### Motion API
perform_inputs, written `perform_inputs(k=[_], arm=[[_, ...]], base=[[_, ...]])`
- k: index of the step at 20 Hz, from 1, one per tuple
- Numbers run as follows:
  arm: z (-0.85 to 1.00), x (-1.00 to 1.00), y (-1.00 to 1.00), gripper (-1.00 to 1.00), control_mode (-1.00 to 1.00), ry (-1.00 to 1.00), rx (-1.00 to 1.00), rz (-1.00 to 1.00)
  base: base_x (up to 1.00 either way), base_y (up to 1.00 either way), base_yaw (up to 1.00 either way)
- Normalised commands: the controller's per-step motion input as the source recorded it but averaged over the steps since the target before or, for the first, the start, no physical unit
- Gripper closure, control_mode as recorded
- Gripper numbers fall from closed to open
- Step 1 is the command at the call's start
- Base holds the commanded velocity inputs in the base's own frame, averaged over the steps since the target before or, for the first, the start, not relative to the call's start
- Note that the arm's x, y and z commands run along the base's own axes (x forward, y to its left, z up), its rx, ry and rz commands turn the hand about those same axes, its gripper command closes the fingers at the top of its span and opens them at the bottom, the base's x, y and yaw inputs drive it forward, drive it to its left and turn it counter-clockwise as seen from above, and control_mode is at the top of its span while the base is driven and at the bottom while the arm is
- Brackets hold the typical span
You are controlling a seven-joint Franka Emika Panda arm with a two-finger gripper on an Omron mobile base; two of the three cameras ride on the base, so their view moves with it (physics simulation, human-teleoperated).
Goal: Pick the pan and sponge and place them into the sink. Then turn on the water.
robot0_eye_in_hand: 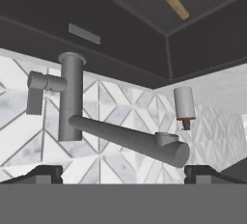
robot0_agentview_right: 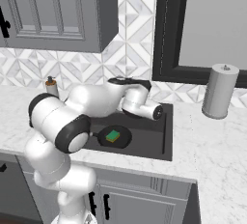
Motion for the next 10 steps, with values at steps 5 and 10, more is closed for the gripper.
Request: perform_inputs(k=[5, 10], arm=[[-0.21, 0.23, 0.00, -1.00, -1.00, 0.00, 0.00, 0.03], [-0.10, 0.24, 0.00, -1.00, -1.00, 0.00, 0.00, 0.07]], base=[[0.00, 0.00, 0.00], [0.00, 0.00, 0.00]])
